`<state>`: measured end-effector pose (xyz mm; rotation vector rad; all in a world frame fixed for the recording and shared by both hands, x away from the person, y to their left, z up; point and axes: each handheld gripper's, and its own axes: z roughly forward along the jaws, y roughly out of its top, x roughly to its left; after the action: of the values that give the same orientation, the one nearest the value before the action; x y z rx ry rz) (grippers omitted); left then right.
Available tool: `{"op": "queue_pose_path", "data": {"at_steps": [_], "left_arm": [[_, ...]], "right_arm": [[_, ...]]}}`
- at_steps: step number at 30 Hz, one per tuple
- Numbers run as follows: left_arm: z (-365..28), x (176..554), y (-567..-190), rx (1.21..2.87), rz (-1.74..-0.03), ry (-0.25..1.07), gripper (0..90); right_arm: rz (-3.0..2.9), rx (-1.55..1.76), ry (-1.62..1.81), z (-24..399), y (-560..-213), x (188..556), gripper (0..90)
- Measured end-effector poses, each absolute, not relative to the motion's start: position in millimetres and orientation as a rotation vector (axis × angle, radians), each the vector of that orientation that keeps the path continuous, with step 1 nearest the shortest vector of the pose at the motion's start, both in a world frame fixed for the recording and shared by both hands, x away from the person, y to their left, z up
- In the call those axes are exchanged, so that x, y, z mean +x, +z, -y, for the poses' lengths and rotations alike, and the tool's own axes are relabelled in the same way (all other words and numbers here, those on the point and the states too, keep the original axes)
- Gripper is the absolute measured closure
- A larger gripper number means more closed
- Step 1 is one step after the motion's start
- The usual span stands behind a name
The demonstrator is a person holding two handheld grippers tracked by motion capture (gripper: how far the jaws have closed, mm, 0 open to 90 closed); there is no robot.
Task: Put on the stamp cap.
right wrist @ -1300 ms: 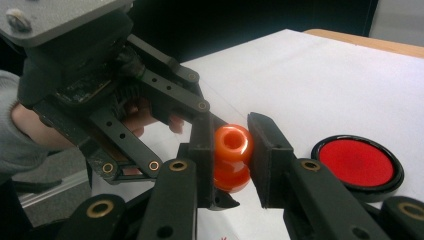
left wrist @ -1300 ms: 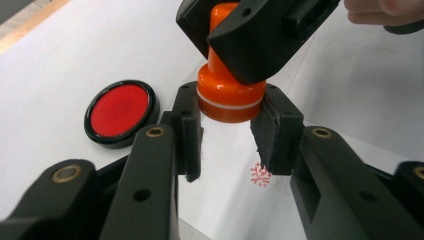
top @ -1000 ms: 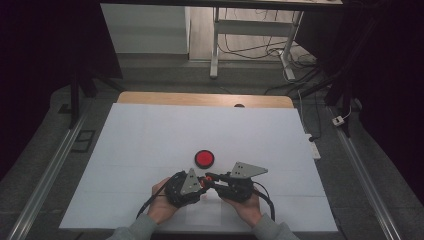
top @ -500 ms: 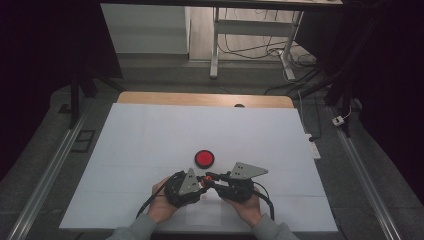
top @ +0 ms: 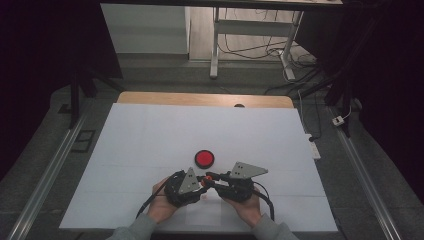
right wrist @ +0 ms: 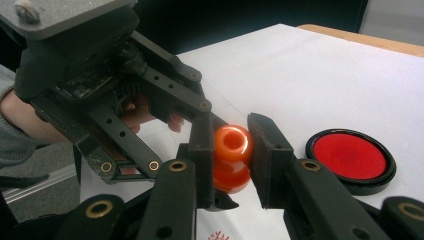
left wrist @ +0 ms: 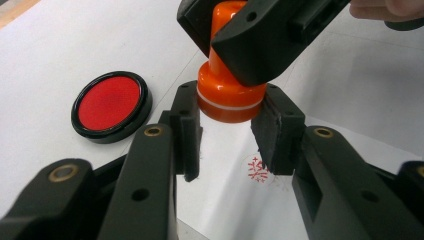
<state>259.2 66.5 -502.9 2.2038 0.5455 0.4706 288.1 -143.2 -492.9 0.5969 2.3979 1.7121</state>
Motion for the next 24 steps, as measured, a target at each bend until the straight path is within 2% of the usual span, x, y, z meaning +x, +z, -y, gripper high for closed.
{"op": "queue_pose_path", "data": {"at_steps": [11, 20, 24], "left_arm": [[-67.2, 262.1, -505.7, 2.21, -0.571, 0.463, 57.3], [-69.2, 265.2, -506.9, 2.221, -0.592, 0.435, 44.9], [-71.0, 266.5, -507.7, 2.228, -0.622, 0.412, 34.5]], "right_arm": [[-2.396, 0.606, 1.71, 143.6, -493.2, 288.9, 72.4], [-2.391, 0.61, 1.709, 144.6, -492.9, 289.4, 72.4], [-2.39, 0.609, 1.706, 145.5, -492.6, 290.1, 72.4]]}}
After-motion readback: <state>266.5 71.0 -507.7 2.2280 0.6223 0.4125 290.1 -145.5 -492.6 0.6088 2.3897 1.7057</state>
